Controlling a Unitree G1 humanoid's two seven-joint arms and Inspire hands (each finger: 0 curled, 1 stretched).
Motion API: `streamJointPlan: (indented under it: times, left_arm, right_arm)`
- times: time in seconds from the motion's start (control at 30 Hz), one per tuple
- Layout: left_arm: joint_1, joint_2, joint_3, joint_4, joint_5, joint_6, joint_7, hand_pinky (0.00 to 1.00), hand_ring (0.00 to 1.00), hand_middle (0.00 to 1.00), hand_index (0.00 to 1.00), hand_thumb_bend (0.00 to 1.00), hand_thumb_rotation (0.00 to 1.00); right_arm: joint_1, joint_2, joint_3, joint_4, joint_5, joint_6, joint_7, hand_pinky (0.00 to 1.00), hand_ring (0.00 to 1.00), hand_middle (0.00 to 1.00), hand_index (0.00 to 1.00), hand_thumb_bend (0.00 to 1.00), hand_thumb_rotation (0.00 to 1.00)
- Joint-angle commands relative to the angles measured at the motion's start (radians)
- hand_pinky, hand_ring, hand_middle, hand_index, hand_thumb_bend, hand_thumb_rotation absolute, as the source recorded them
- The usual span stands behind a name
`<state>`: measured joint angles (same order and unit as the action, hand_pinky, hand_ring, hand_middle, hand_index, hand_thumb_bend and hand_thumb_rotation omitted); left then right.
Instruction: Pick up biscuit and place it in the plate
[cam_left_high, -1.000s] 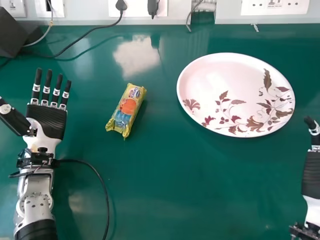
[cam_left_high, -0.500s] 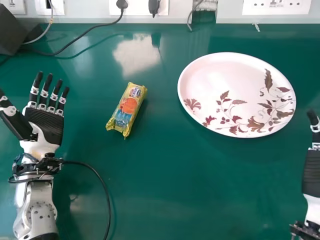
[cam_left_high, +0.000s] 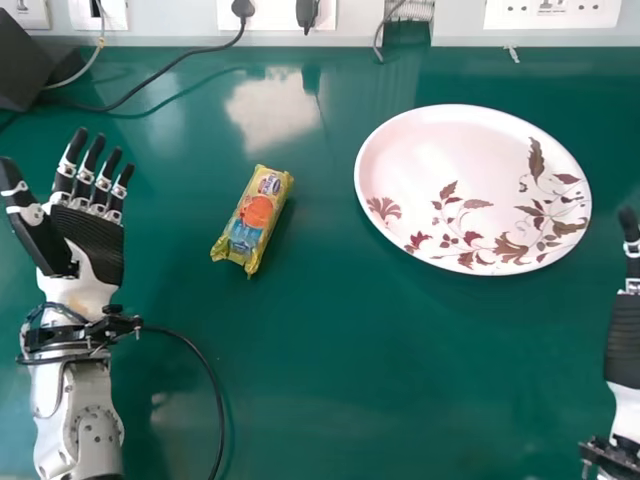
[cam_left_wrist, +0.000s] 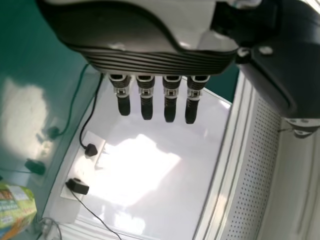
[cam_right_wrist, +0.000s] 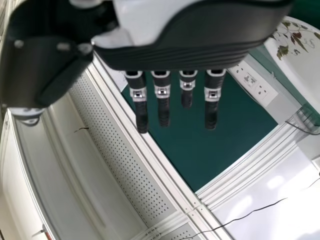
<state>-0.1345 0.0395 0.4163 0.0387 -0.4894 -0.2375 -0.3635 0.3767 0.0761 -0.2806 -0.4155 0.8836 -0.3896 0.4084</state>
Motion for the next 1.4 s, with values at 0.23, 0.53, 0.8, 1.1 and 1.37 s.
streamJointPlan:
  times: [0.23,0.53,0.8,1.1,1.37]
  left_arm:
    - [0.042,-0.004,-0.034,-0.066,0.08,-0.06,0.093,0.96,0.98,0.97,0.95,1.0,0.69]
    - [0.068,0.025,-0.079,-0.08,0.324,-0.162,0.204,0.95,0.98,0.98,0.95,1.0,0.71]
    - [0.106,0.044,-0.125,-0.161,0.55,-0.147,0.325,0.95,0.99,0.98,0.94,1.0,0.72]
    - [0.131,0.062,-0.172,-0.256,0.657,-0.045,0.378,0.92,0.97,0.96,0.92,1.0,0.7]
    - [0.163,0.059,-0.218,-0.361,0.772,0.06,0.416,0.91,0.97,0.97,0.93,1.0,0.71]
  right_arm:
    - [0.006,0.019,-0.004,-0.002,-0.001,-0.004,0.011,0.8,0.87,0.86,0.77,0.96,0.34]
    - [0.013,0.03,0.008,-0.023,-0.023,-0.008,-0.01,0.77,0.85,0.89,0.79,0.96,0.39]
    - [0.011,0.028,0.011,-0.019,-0.021,-0.011,-0.007,0.81,0.88,0.92,0.86,0.98,0.48]
    - [0.01,0.031,0.01,-0.024,-0.027,-0.015,-0.017,0.81,0.93,0.96,0.89,1.0,0.5]
    - [0.011,0.027,0.008,-0.025,-0.026,-0.014,-0.014,0.85,0.99,1.0,0.93,1.0,0.52]
